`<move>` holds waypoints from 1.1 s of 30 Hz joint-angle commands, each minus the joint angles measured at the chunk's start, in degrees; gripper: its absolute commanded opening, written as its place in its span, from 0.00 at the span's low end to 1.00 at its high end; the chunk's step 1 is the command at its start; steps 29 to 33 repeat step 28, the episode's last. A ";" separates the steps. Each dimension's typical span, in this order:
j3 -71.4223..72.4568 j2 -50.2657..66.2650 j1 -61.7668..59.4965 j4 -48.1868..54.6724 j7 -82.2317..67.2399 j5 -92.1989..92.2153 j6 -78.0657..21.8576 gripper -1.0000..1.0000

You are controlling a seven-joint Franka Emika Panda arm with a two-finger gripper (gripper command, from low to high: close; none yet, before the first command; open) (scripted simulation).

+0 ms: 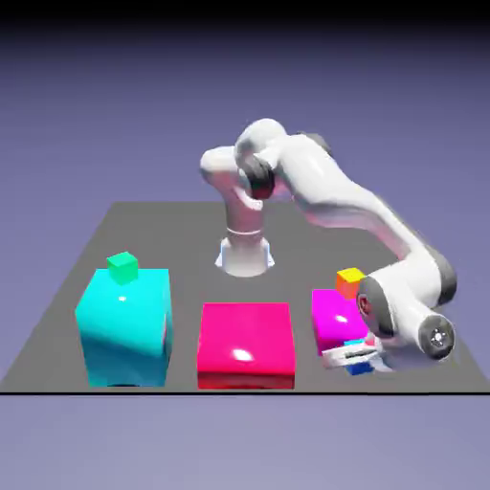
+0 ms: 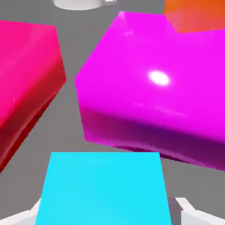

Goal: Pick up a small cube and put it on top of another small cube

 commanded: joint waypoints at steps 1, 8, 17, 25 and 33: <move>-1.86 -1.86 -2.08 -1.27 0.40 1.65 -0.44 0.00; -14.85 -14.85 -16.61 -10.17 3.04 12.54 -3.62 0.00; -30.27 -30.27 -33.87 -20.74 6.17 25.46 -7.39 0.00; -29.73 -34.01 -31.24 -34.33 5.12 25.00 2.75 0.00; -29.81 -33.44 -31.64 -32.26 5.28 25.07 1.20 1.00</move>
